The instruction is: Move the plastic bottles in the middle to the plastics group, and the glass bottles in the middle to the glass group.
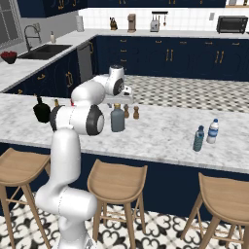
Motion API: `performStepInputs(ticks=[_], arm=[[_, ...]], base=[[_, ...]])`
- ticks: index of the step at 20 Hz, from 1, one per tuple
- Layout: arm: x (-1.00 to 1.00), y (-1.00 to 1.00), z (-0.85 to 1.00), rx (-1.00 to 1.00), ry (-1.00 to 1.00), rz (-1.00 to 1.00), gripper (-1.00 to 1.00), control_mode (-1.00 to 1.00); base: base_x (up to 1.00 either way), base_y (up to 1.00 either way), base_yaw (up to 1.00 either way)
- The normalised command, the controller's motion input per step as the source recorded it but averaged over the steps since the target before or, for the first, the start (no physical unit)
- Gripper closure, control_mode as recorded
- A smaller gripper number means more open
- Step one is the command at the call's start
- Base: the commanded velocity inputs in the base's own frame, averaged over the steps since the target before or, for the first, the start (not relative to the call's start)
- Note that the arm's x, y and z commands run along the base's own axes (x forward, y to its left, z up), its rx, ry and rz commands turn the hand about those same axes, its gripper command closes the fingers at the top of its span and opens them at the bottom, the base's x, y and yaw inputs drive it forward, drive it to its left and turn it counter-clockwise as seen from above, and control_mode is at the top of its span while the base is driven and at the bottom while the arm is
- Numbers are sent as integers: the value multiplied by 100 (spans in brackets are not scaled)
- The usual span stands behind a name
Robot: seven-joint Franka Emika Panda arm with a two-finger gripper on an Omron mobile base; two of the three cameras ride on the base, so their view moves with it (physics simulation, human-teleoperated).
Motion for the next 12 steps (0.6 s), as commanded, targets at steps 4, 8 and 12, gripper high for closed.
performStepInputs(ticks=[4, 8, 12], arm=[[1, 7, 0, 0, 0, 3, -100, -100], [0, 14, -1, 0, 0, 2, 100, -100], [0, 8, -1, 0, 0, 2, 100, -100]], base=[[0, 0, 0], [0, 0, 0], [0, 0, 0]])
